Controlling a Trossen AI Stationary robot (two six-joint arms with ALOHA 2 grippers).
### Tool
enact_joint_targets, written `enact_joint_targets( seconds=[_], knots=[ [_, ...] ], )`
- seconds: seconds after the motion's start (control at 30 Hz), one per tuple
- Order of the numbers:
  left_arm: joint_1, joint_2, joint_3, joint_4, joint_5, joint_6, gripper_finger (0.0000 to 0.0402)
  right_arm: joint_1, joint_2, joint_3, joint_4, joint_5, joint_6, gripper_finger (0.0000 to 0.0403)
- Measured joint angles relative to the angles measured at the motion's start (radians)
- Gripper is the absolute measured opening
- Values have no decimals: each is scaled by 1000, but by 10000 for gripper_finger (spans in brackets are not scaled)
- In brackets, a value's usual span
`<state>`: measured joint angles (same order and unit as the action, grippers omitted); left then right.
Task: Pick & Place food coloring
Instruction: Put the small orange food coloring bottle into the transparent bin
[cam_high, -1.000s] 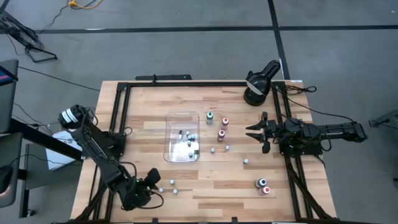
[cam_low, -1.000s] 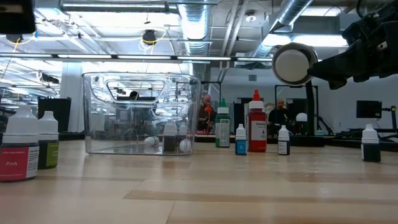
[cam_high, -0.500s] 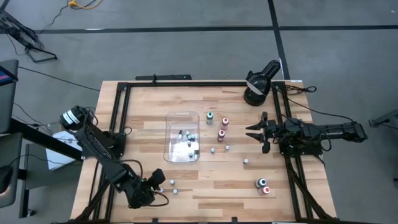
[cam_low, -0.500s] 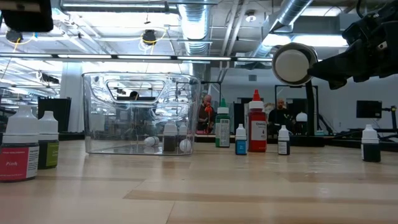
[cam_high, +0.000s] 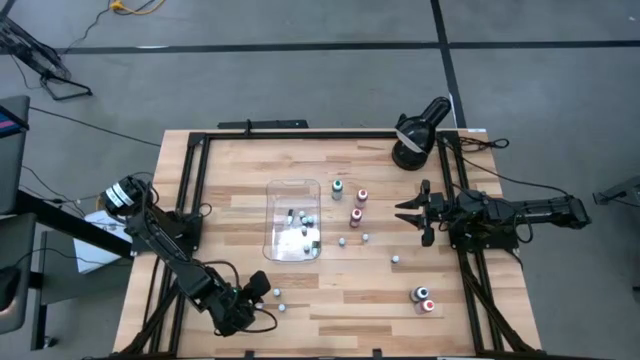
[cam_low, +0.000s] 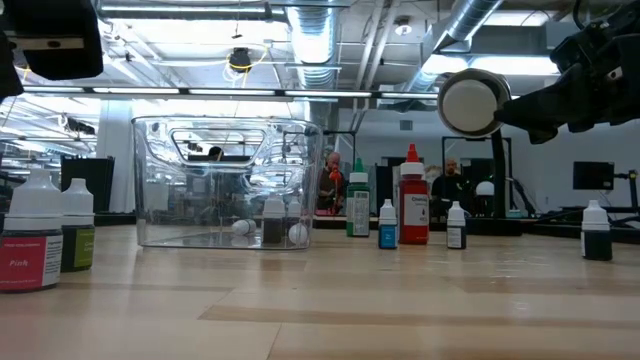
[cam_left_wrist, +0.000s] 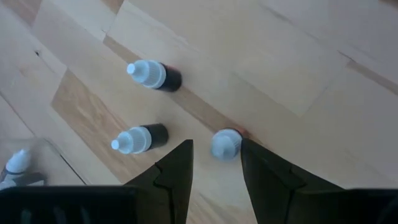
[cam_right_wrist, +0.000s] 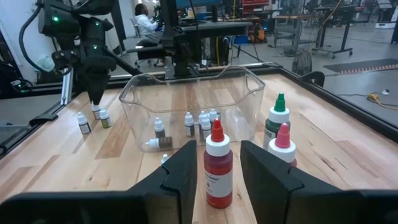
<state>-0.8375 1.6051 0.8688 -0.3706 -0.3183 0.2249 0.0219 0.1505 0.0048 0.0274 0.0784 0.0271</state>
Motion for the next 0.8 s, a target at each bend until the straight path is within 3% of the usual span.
enact_joint_targets(
  seconds=[0.8],
  knots=[
    [8, 0, 0, -13, 21, -18, 128, 0, 0, 0, 2, 0, 0, 113]
  ],
)
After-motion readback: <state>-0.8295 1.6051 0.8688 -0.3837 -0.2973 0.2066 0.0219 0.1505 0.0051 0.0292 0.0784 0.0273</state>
